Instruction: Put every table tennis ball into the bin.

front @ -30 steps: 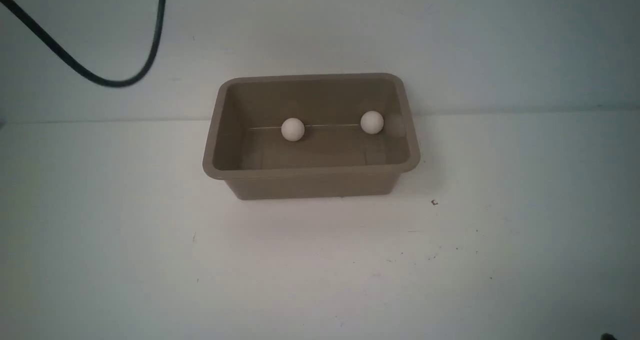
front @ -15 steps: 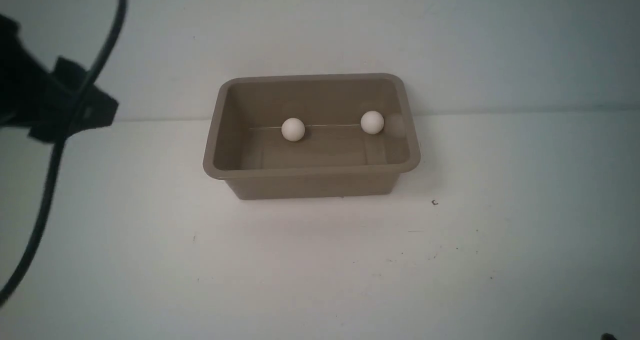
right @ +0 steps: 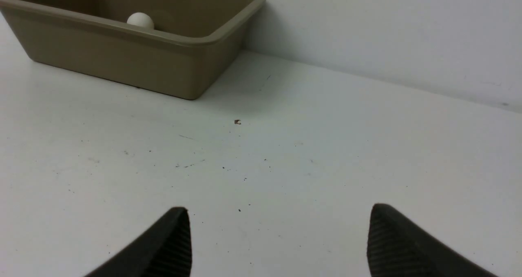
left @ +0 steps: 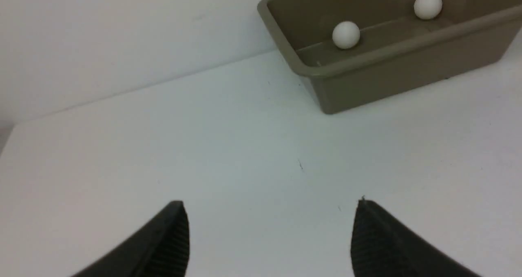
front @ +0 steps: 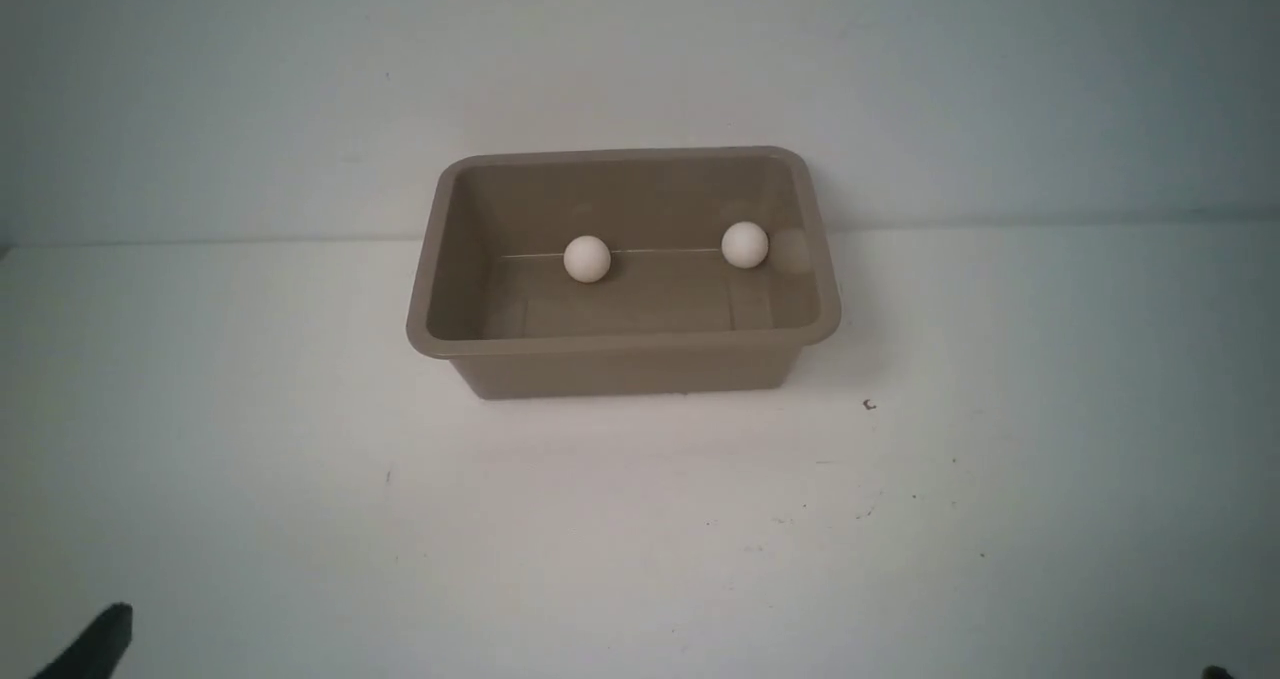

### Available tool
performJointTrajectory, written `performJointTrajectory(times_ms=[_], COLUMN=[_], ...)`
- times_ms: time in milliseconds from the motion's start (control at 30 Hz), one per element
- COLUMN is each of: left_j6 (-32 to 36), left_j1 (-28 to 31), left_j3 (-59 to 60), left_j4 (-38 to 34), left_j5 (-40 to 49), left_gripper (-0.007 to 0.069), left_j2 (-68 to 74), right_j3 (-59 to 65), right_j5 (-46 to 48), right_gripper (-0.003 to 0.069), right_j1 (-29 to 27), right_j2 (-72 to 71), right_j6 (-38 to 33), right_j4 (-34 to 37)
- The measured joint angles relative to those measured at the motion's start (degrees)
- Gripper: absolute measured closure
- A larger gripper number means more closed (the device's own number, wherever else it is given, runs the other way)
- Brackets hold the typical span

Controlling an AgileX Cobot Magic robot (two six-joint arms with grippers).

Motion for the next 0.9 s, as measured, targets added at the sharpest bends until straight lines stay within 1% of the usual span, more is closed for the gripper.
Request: performJointTrajectory(times_ms=[100, 200, 333, 500, 567, 633, 667, 733, 900], left_j6=[-1.7, -2.4, -3.5, -7.0, -10.8, -12.0, -14.3, -16.6, -17.5], left_j1=[0.0, 0.0, 0.0, 0.0, 0.0, 0.0, 0.0, 0.0, 0.0], left_j3=[3.8, 6.5, 9.2, 11.7, 13.1, 13.5, 14.2, 15.0, 15.2], left_j4=[0.3, 2.2, 3.4, 5.7, 9.5, 10.5, 12.1, 13.6, 13.8], left_j5=[-0.6, -3.1, -4.2, -4.4, -4.5, -4.7, -5.0, -6.2, -7.7], left_gripper=[0.0146, 0.0146, 0.0146, 0.0146, 0.0146, 0.0146, 0.0146, 0.0146, 0.0146], left_j2=[-2.6, -3.0, -3.0, -3.0, -3.0, -3.0, -3.0, -3.0, -3.0], right_j3=[0.0, 0.0, 0.0, 0.0, 0.0, 0.0, 0.0, 0.0, 0.0], right_j5=[0.0, 0.0, 0.0, 0.0, 0.0, 0.0, 0.0, 0.0, 0.0], right_gripper=[0.0134, 0.0134, 0.0134, 0.0134, 0.0134, 0.0134, 0.0134, 0.0134, 0.0134], right_j1=[0.0, 0.0, 0.0, 0.0, 0.0, 0.0, 0.0, 0.0, 0.0], right_j2=[0.0, 0.0, 0.0, 0.0, 0.0, 0.0, 0.0, 0.0, 0.0], right_j6=[0.0, 0.0, 0.0, 0.0, 0.0, 0.0, 0.0, 0.0, 0.0], right_j4=[0.0, 0.0, 0.0, 0.0, 0.0, 0.0, 0.0, 0.0, 0.1])
